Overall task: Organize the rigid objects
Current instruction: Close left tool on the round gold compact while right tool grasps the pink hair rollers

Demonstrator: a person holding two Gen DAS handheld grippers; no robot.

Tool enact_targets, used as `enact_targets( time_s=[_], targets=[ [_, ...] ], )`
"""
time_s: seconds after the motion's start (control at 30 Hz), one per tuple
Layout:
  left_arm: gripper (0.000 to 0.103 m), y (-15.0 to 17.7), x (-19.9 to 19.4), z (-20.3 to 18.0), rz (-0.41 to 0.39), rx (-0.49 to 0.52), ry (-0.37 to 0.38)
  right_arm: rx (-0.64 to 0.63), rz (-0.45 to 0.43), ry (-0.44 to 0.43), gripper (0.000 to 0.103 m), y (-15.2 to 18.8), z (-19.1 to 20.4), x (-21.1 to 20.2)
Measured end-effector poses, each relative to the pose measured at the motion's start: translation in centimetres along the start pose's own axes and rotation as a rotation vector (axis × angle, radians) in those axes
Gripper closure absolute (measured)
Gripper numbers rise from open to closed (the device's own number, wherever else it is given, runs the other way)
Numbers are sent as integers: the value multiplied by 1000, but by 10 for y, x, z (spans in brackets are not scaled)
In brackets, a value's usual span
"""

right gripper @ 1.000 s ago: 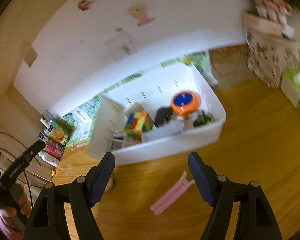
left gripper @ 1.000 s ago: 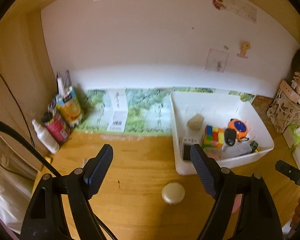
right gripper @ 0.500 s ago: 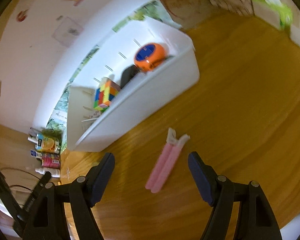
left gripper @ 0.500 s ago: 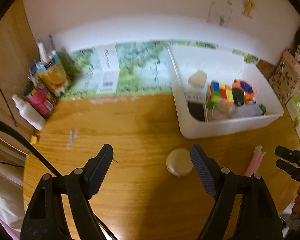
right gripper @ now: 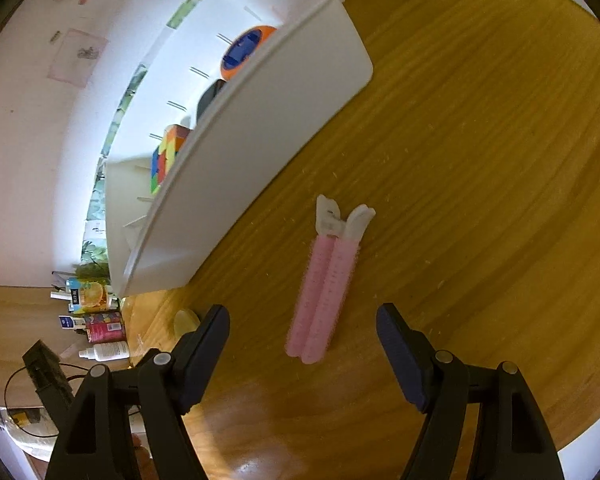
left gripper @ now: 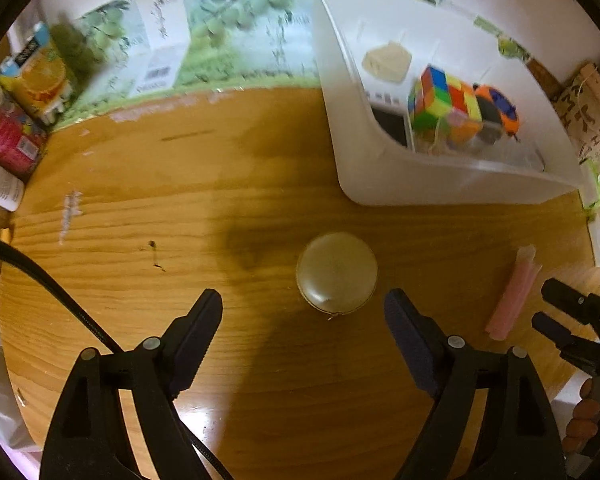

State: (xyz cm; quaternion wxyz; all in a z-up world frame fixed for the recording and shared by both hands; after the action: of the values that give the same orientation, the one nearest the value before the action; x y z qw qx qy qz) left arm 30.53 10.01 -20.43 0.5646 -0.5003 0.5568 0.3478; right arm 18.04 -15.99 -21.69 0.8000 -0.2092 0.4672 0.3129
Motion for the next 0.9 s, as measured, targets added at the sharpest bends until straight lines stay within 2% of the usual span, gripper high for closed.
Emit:
enact_targets(
  time_s=[0.27, 0.57, 0.77, 0.9],
  targets=[
    [17, -3, 18, -14, 47, 49, -27, 29, 39, 46, 27, -4, -3, 14],
    [17, -14, 22, -27, -8, 115, -120, 20, 38, 119, 32, -15, -2, 22],
    [17, -17, 29, -33, 3, 129, -124, -29, 35, 199, 34, -20, 3, 26],
    [17, -18, 32, -36, 4, 115, -132, -72, 36, 275, 41, -20, 6, 30]
  ],
)
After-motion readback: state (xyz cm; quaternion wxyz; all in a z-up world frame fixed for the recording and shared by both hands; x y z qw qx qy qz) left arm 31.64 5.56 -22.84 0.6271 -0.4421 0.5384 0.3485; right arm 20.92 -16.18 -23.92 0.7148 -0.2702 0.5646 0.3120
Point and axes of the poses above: each gripper's, at about its wrist camera, not at the fingertips, and x roughly the way its jaws point, z to its left, y to its underside, the point moved 7 cm from there along x, roughly the way its jaws point, and after that the axes turned 4 degrees about z, right-handed, at the moved point
